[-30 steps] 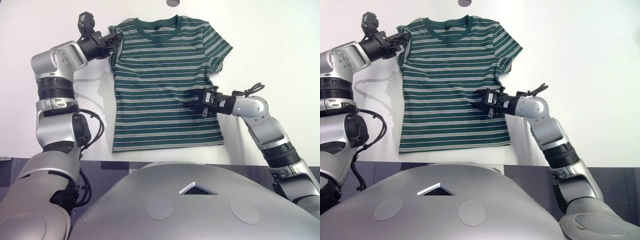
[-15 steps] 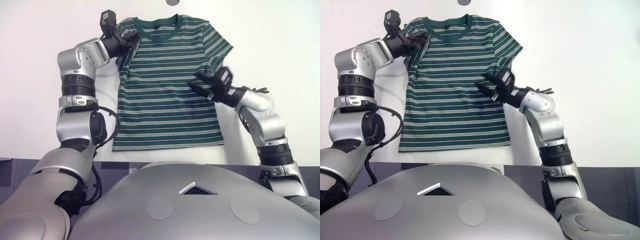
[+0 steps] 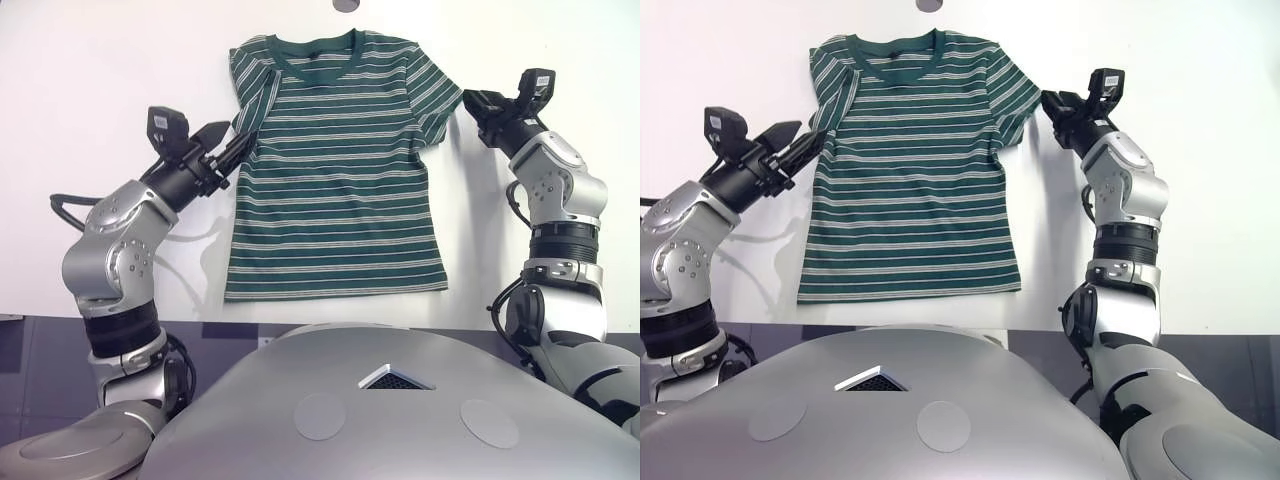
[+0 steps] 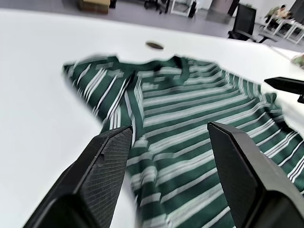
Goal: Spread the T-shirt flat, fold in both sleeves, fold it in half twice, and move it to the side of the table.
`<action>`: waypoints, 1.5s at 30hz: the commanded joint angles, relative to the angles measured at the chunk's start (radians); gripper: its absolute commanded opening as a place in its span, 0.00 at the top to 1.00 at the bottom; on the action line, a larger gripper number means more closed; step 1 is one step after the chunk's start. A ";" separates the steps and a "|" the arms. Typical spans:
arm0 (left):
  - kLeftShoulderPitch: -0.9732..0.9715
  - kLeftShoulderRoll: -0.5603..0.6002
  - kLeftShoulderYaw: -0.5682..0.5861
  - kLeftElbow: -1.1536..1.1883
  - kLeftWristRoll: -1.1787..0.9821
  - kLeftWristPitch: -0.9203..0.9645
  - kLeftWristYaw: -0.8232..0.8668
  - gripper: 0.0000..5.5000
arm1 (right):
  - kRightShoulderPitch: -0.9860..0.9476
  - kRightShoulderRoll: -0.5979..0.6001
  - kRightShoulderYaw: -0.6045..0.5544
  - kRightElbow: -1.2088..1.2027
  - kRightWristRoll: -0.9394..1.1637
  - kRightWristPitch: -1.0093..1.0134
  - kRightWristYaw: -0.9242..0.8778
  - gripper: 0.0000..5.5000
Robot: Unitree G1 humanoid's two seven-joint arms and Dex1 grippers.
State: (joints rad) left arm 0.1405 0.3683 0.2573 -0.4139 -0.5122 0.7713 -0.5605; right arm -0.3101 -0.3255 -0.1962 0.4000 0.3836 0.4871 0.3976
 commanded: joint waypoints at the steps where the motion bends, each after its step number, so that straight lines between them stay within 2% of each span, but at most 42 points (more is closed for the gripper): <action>1: 0.031 0.028 -0.004 -0.015 0.001 0.004 0.016 0.47 | -0.017 0.010 0.018 0.036 -0.018 0.026 0.006 0.66; 7: -0.053 -0.020 -0.008 0.141 0.029 -0.017 0.110 0.47 | -0.044 0.034 0.003 0.055 -0.002 0.031 0.016 0.66; 17: -0.044 -0.029 -0.029 0.203 0.042 -0.059 0.143 0.46 | -0.081 0.071 0.007 0.098 -0.013 0.011 -0.002 1.00; 22: -0.038 -0.043 -0.030 0.203 0.039 -0.067 0.147 0.46 | -0.087 0.085 0.010 -0.007 -0.002 -0.009 -0.007 1.00; 25: -0.027 -0.051 -0.040 0.199 0.047 -0.077 0.148 0.46 | -0.102 0.077 0.111 -0.118 -0.045 0.040 0.016 1.00; 30: -0.034 -0.057 -0.062 0.205 0.058 -0.094 0.152 0.46 | -0.130 0.046 0.306 -0.143 -0.195 0.086 0.037 1.00; 36: -0.041 -0.075 -0.087 0.218 0.064 -0.109 0.162 0.46 | -0.223 0.117 0.359 -0.042 -0.255 0.039 0.036 1.00; 45: -0.029 -0.079 -0.087 0.224 0.065 -0.119 0.169 0.46 | -0.279 0.160 0.388 0.029 -0.303 0.013 0.054 1.00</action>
State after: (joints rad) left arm 0.1076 0.2874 0.1688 -0.1994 -0.4593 0.6624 -0.4024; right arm -0.5568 -0.1759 0.1816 0.4158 0.0940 0.5088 0.4487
